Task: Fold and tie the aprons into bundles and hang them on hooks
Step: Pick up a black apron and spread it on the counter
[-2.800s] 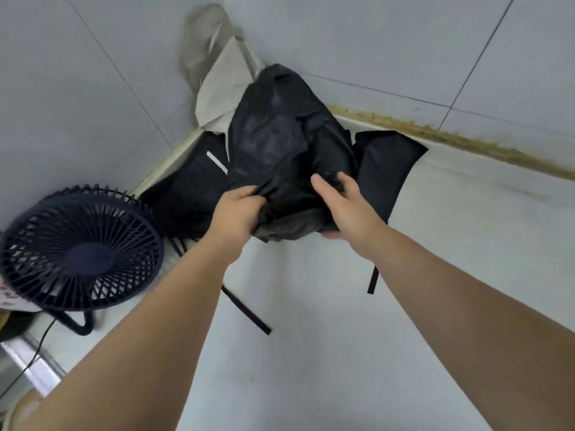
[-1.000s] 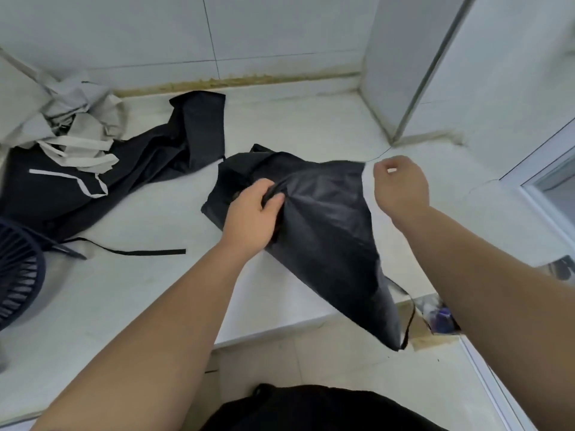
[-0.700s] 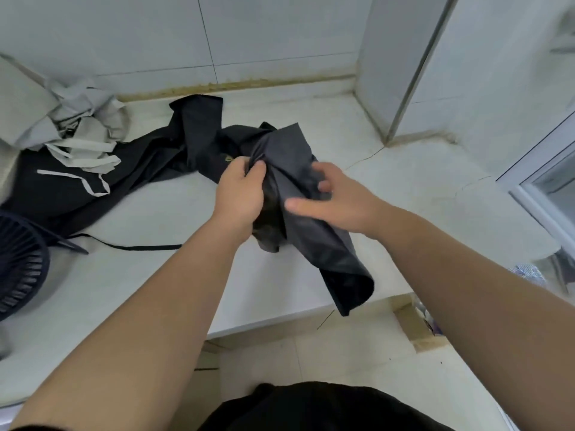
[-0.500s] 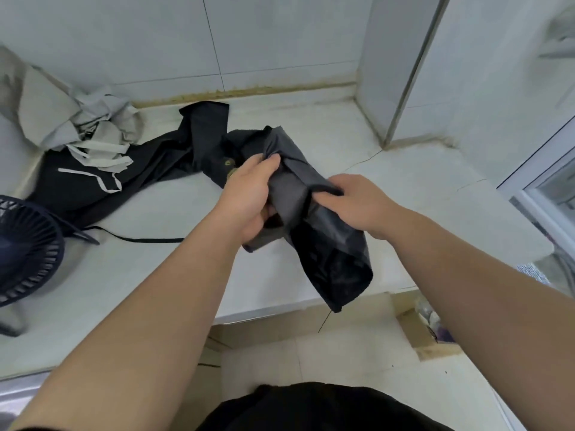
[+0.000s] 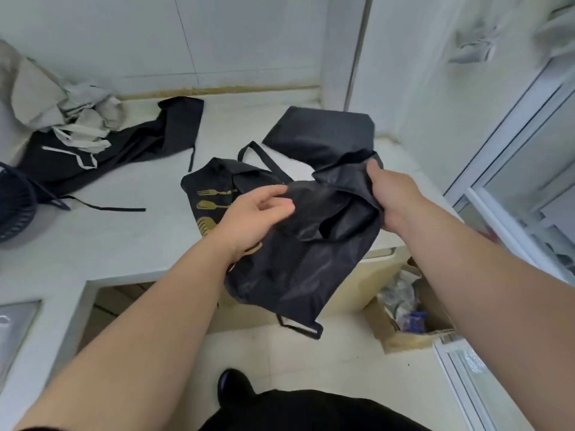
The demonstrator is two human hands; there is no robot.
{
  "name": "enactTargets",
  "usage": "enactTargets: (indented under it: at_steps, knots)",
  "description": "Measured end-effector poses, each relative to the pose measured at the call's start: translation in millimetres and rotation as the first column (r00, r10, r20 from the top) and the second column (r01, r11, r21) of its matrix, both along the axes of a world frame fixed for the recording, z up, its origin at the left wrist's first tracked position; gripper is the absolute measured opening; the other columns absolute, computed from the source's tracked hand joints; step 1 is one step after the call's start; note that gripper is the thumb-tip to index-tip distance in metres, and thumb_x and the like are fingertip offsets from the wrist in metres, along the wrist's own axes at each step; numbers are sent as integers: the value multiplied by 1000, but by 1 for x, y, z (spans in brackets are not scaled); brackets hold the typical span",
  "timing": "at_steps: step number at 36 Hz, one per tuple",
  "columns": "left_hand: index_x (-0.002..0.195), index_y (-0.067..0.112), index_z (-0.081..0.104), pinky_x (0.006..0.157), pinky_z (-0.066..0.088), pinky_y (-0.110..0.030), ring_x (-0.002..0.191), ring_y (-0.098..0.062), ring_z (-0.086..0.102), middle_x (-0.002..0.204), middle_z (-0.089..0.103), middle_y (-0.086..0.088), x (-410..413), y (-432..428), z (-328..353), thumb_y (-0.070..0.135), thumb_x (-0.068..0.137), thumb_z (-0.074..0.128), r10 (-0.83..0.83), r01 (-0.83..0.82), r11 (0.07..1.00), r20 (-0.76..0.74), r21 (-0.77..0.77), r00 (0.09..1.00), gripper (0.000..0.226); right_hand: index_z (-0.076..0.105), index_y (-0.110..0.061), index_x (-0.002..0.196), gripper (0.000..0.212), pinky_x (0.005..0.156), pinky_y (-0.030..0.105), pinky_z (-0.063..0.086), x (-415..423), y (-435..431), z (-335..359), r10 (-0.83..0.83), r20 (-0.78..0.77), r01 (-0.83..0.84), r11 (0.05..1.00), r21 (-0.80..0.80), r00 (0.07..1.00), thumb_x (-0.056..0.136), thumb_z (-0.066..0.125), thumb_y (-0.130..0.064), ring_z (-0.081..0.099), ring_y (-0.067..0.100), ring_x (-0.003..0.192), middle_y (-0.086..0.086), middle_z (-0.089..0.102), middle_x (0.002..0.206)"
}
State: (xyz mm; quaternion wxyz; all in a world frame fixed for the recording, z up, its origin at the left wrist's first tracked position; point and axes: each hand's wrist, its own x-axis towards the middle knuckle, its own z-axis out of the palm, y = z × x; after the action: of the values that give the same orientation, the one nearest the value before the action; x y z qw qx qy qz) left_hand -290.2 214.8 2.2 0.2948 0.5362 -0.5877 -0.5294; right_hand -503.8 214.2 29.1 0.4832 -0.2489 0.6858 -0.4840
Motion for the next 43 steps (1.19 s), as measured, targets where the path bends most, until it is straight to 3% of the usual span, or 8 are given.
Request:
enactTargets:
  at_steps: [8,13,19,25,31,34,38,43]
  knots:
    - [125,22,60,83,43,-20,105,-10,56,117,61,9,-8,31,-28,27,94,55,239,-238,971,222,-30,945,32,42,-15,138,53,81,33,45,-31,13,-22,-186,19,182,975,128,982,93,49,-41,53,25,111,3,53,131]
    - [131,20,55,94,40,-26,115,-15,53,126,58,4,6,22,-30,25,97,52,250,-258,966,317,-15,915,35,6,-24,152,88,109,44,27,-10,6,-33,6,-351,21,997,73,936,85,55,-54,22,29,141,4,8,159]
    - [141,21,42,87,45,-23,117,-21,48,143,45,-4,33,-10,-46,20,97,51,303,-335,942,370,25,878,45,20,-29,147,79,112,59,-4,24,-21,-54,421,-814,-174,907,384,400,82,56,-56,5,37,142,12,7,156]
    - [147,19,28,87,39,-30,130,-31,42,148,38,-8,57,-42,-66,21,97,53,330,-407,904,398,127,856,56,12,-24,151,90,112,49,26,62,-50,-83,640,-629,-557,745,366,441,82,66,-47,23,33,140,12,12,156]
    - [138,25,35,78,42,-28,98,-17,50,111,51,5,72,-79,-82,11,89,63,265,-315,933,257,177,929,58,17,-21,148,79,103,48,38,91,-78,-111,773,-586,-461,624,631,244,86,65,-31,37,37,131,14,23,151]
    - [132,30,41,80,49,-31,99,-18,58,108,58,5,74,-92,-85,10,91,59,269,-307,934,204,183,941,49,52,-14,104,13,79,33,42,85,-91,-114,630,-699,-389,770,506,339,92,47,-10,54,35,110,14,55,120]
    - [105,21,56,74,52,-28,88,-17,62,95,64,2,79,-108,-85,24,99,50,346,-376,921,223,107,911,9,55,1,113,25,77,29,35,71,-114,-91,435,-734,-303,899,317,522,97,38,-8,54,36,108,20,59,115]
    - [111,21,53,78,48,-31,88,-17,54,96,57,4,79,-122,-82,17,102,37,462,-470,882,221,-16,859,19,48,-3,105,17,73,26,33,58,-133,-70,118,-634,-67,992,104,764,96,35,-8,44,22,88,6,48,92]
